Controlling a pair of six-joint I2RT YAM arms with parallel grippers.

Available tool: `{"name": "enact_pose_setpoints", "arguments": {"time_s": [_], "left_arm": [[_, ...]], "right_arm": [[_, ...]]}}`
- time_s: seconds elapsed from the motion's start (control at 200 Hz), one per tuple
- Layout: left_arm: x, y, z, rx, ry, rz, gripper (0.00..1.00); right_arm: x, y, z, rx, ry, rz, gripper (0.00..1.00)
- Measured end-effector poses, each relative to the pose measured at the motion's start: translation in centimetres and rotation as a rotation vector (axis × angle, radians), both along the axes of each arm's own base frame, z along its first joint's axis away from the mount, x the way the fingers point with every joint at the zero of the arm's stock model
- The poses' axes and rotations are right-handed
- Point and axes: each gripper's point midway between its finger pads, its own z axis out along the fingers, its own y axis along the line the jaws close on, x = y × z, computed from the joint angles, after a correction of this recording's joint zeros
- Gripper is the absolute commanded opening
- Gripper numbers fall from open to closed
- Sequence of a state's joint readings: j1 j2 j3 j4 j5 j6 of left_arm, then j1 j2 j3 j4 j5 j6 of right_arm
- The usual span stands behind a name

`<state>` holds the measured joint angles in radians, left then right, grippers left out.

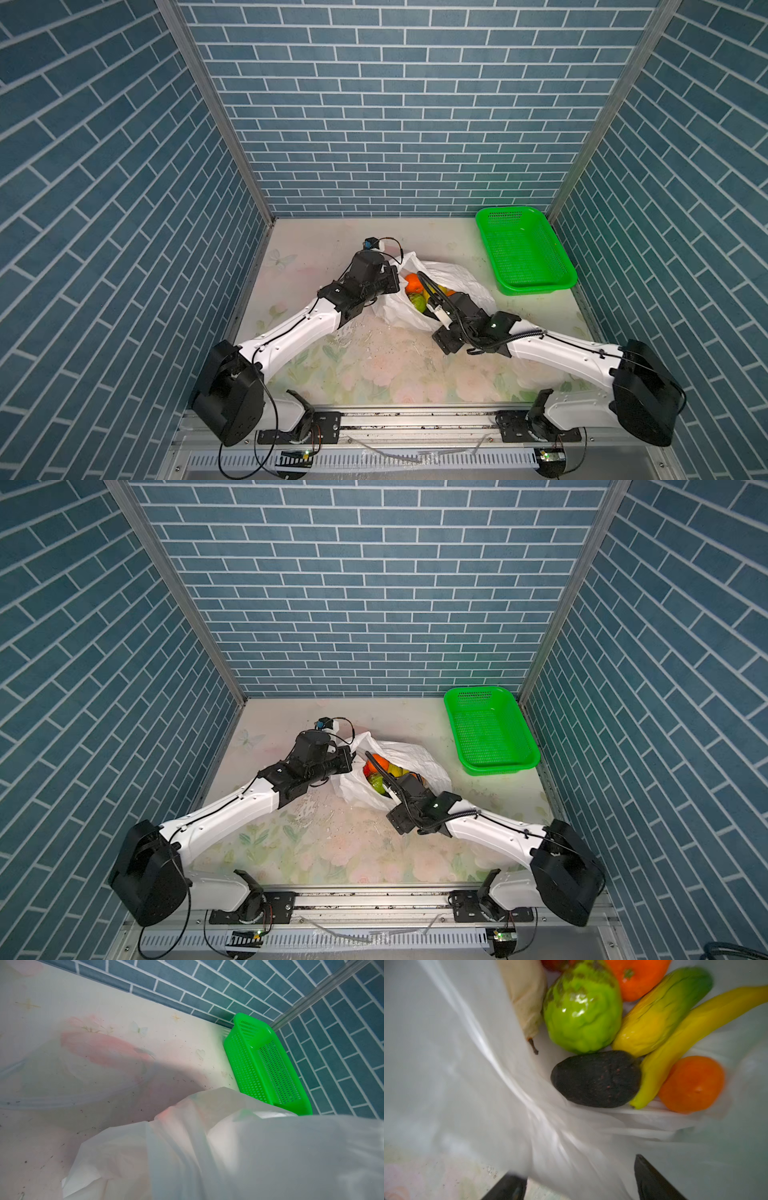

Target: Untie the knot of the plastic bag and take out the fruit

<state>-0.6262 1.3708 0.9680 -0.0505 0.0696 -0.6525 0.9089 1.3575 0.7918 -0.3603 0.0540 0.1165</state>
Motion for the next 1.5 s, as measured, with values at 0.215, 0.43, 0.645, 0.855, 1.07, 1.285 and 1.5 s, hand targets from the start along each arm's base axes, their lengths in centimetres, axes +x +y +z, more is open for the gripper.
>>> {"name": "enact_pose_setpoints", "arguments": {"time_s": [0.215,0.43,0.645,0.855,1.07,1.285,1.5], "left_arm": [[-1.2,-1.0,-0.3,0.003,-0.019,-0.114,0.00],[-2.7,-0.9,-1.4,0.052,-0.041,-0.199,0.00],[-3.4,-0.8,-1.2,0.086,-0.081,-0.243,0.00],[-3.5,-0.6,-1.3,0.082,-0.083,-0.229,0.00],[-3.7,-0.4,-2.4,0.062,-0.053,-0.194,0.00],[-5.6,0.5,-3.2,0.112,0.013,-0.187,0.00],[-8.5,1.7,-4.8,0.202,0.095,-0.228,0.00]], "right_arm": [[2.5,4.3,4.9,0.270,0.159,-0.044,0.81],[5.3,6.1,7.0,0.470,0.303,-0.094,0.81],[7.7,5.5,5.2,0.519,0.385,-0.217,0.79],[8.9,4.2,4.4,0.453,0.274,-0.336,0.80],[5.1,4.3,2.1,0.335,0.246,-0.335,0.81],[0.9,3.9,-0.9,0.226,0.252,-0.370,0.82],[0.0,2.7,-2.7,0.181,0.249,-0.438,0.85]]}}
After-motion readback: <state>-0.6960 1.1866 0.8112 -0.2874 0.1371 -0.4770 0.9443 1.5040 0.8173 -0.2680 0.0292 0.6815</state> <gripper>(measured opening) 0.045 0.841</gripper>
